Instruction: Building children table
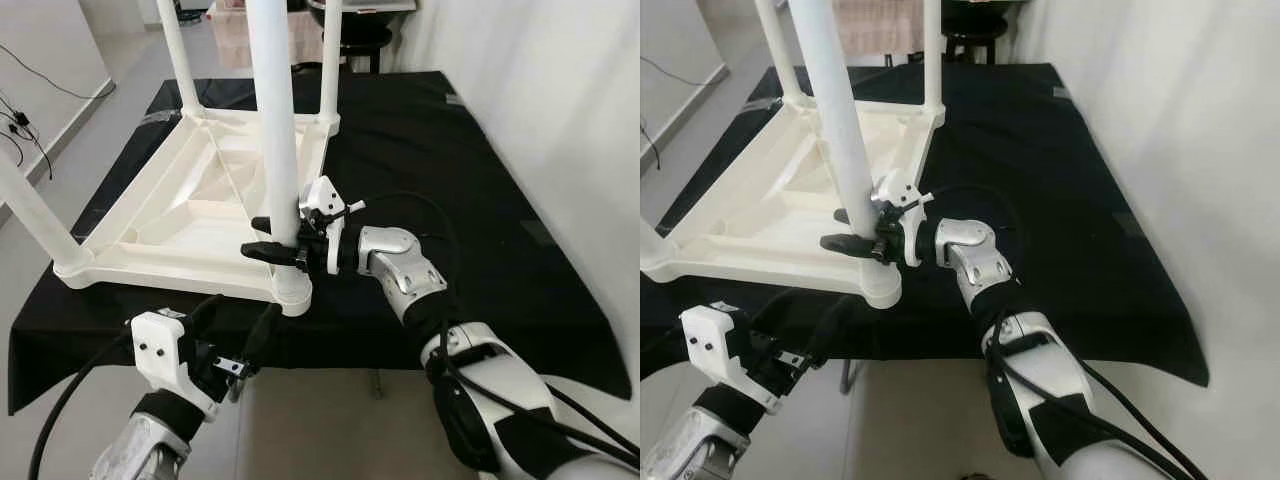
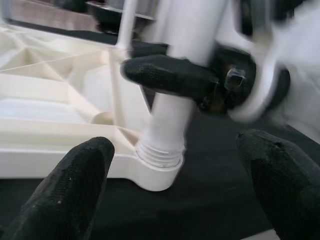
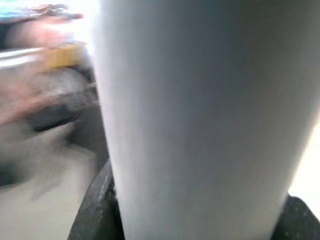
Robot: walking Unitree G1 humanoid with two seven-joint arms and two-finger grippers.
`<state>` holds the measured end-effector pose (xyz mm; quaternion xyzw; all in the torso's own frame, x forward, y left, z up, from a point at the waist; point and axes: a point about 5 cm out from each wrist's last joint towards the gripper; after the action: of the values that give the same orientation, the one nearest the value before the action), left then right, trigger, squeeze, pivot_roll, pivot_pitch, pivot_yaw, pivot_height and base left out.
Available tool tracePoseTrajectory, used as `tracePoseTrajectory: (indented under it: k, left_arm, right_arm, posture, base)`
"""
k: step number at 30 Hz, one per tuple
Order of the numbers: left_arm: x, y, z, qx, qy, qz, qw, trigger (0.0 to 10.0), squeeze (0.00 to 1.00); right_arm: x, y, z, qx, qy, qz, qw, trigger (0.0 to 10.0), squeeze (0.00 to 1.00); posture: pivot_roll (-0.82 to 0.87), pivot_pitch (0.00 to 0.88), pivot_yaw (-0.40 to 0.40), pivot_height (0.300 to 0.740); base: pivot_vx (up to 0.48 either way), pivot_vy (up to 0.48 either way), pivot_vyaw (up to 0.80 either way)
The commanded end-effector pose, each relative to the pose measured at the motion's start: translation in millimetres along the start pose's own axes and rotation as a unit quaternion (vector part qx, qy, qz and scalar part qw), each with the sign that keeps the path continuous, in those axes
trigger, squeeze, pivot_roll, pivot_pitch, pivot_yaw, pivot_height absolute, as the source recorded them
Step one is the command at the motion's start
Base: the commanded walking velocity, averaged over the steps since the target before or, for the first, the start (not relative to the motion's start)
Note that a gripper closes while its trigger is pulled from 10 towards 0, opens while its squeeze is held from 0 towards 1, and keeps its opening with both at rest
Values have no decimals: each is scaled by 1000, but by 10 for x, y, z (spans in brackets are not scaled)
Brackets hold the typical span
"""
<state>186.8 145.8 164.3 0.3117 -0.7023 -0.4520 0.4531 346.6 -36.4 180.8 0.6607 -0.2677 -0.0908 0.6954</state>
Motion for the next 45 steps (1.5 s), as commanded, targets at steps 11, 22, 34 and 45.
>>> tracePoseTrajectory:
  k: [11, 22, 34, 45]
  left_arm:
    - [-161, -21, -65, -4, 14, -5, 1000, 10000, 0]
    - [-203, -33, -123, 5, 27, -8, 1000, 10000, 0]
    - [-183, -56, -130, 8, 30, -7, 999, 10000, 0]
    - [-147, -45, -115, 9, 27, -5, 1000, 10000, 0]
  right_arm:
    - [-375, -178, -204, -62, -136, -36, 988, 0, 0]
    - [-272, -43, -147, -43, -72, -47, 995, 10000, 1000]
    - [134, 95, -113, -16, 120, -8, 993, 10000, 0]
    - [320, 71, 25, -22, 155, -9, 988, 0, 0]
  posture:
    - [45, 94, -2, 740]
    - [69, 71, -29, 740]
    - [72, 71, -39, 740]
    - [62, 92, -32, 740]
  base:
    - [0, 0, 0]
    - [0, 0, 0]
    - [0, 0, 0]
    - [0, 0, 0]
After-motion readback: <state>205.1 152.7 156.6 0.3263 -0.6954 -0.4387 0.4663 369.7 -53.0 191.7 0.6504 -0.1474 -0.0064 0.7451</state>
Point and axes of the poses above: a point about 5 cm out from each wrist's last joint towards the gripper, its own z axis pointing back from the gripper into the wrist, its own y axis along the axis of the wrist's last joint, x = y × z, and after that the axes turned 8 degrees about z, right-handed
